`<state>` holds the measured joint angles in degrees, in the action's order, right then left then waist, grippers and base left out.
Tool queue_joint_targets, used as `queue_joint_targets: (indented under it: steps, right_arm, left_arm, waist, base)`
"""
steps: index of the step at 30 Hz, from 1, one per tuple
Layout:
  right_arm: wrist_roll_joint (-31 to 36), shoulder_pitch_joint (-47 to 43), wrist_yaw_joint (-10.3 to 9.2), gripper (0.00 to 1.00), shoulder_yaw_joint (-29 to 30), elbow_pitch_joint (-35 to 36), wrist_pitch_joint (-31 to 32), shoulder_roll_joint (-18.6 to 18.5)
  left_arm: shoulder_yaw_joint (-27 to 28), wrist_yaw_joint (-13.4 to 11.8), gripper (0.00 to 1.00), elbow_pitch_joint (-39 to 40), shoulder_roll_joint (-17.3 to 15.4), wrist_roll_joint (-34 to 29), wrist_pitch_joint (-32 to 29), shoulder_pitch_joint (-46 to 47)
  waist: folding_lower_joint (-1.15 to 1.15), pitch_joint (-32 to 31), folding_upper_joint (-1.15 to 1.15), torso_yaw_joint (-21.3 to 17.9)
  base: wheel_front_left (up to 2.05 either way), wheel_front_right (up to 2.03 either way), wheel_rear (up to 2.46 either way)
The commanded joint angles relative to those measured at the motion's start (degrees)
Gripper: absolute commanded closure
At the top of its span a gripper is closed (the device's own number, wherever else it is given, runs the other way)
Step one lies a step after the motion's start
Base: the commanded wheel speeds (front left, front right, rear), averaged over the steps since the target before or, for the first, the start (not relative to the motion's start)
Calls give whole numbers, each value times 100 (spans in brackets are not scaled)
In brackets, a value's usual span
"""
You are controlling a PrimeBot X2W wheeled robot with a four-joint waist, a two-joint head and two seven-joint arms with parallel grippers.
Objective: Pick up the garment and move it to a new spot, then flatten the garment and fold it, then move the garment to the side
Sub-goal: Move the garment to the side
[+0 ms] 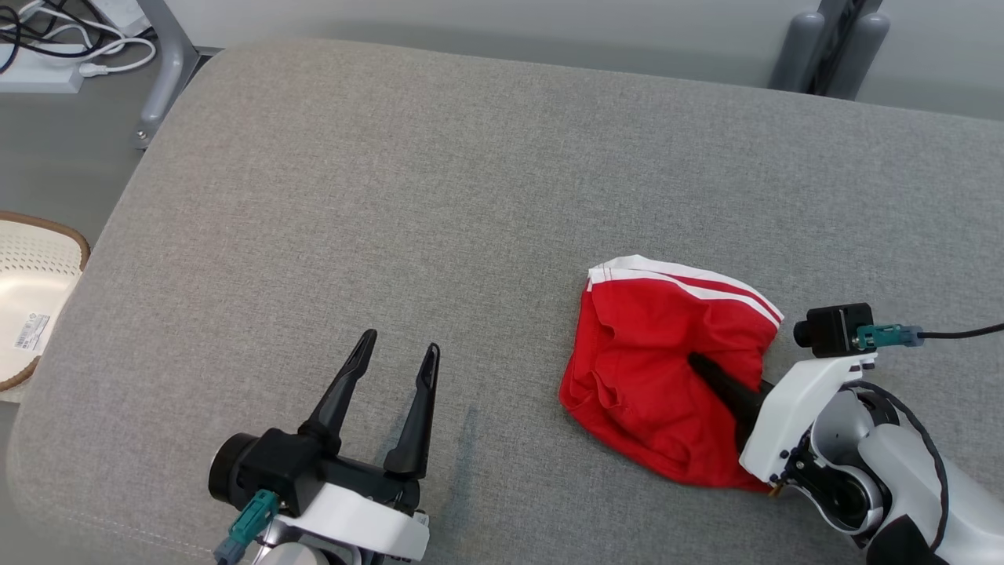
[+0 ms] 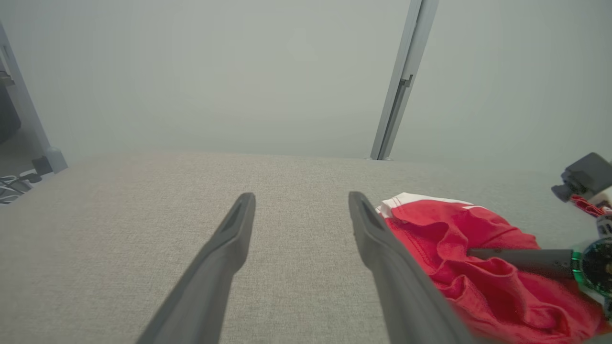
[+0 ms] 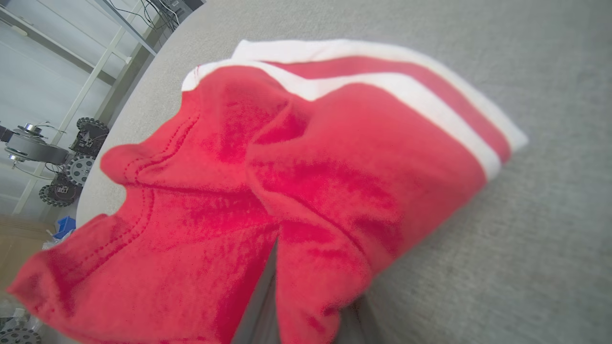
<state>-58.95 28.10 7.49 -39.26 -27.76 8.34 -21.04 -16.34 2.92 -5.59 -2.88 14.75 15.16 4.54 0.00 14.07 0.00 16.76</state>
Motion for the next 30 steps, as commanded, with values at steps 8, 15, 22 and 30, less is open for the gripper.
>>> queue_joint_targets:
  steps: [8, 15, 22, 30]
  right_arm:
    - [361, 288, 0, 100, -642, -58, -462, -460]
    - [984, 741, -1, 100, -1422, 155, -372, -1261]
    - [1069, 1193, -1, 100, -1457, 675, -203, -2420]
    - [1206, 1492, 0, 100, -809, 1075, -113, -3918]
  left_arm:
    - [12, 45, 0, 42, -14, -130, -2, 29]
    - [-177, 124, 0, 113, -14, -326, -1, 184]
    - [-413, 212, 0, 268, -17, -423, -1, 523]
    - [-822, 293, 0, 513, -18, -541, -1, 1252]
  waist:
    - [0, -132, 0, -293]
    - [0, -85, 0, -779]
    - [0, 301, 0, -1231]
    - [0, 1134, 0, -1471]
  base:
    - [0, 0, 0]
    - [0, 0, 0]
    - [0, 0, 0]
    - [0, 0, 0]
